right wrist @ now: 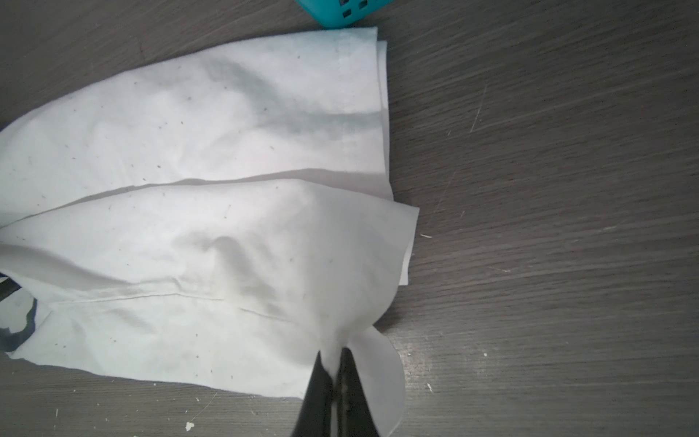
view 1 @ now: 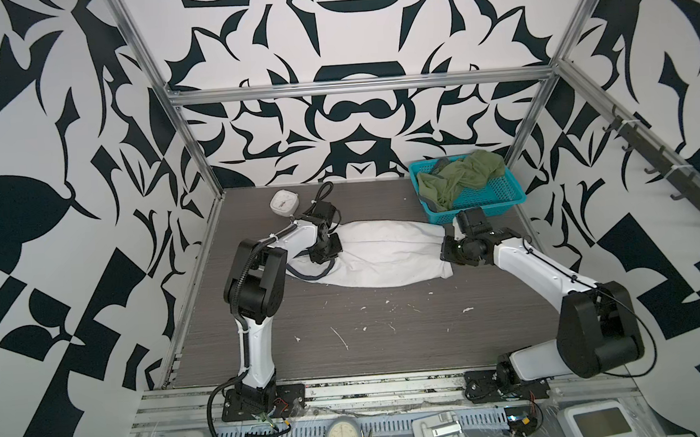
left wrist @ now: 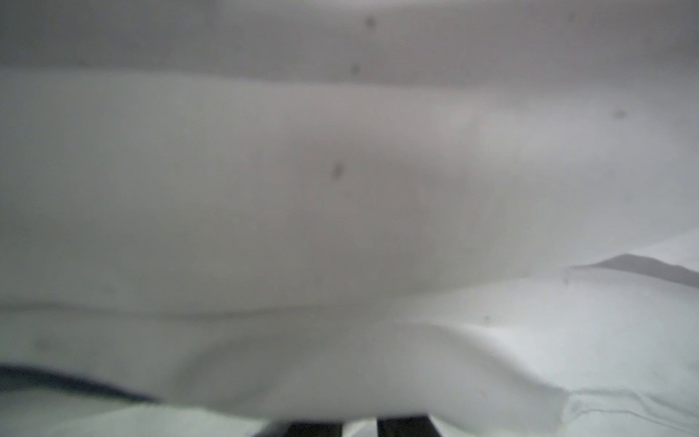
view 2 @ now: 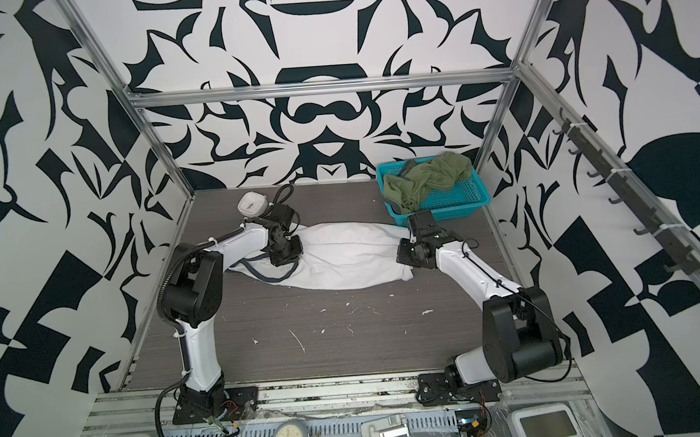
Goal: Fold and stack the tank tops
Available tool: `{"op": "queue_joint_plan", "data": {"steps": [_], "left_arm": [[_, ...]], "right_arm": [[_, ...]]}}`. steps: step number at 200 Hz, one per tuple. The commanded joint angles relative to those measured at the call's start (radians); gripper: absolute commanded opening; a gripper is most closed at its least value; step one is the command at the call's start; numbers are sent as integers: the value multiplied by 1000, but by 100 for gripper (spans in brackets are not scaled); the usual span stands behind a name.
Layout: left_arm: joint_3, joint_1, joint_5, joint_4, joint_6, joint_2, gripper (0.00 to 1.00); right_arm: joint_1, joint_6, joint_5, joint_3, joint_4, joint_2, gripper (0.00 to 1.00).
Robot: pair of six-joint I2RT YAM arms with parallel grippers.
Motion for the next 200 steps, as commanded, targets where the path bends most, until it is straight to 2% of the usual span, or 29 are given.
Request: {"op": "queue_joint_plan", "data": {"steps": [1,49,86,100,118,140,162,200], "left_arm": [[14,-23,-48,-47,1,-17,15],[-80,-46,-110,-54,-39,-156,12],[-187,-49,-113,-28,-59,-281,14],[-210,-49,-102,-26,-58,-306,18],[-237,-49,-79,-8,-52,-317,22],[-246,-50,-39,14,-48,-286,23],[-243,-50,-31,28,-53,-257,17],[-237,-49,-30,54,-54,-232,15]], "right_arm": [[2,-12,7,-7,11,-19,0],[2,-20,22,2,2,-24,0],[2,-23,27,2,-1,-28,0],[2,-23,24,1,0,-26,0],[2,-22,19,-1,0,-26,0],[2,-19,15,-2,2,-26,0],[2,-19,15,-1,0,-30,0],[2,-22,21,-5,-5,-34,0]]}}
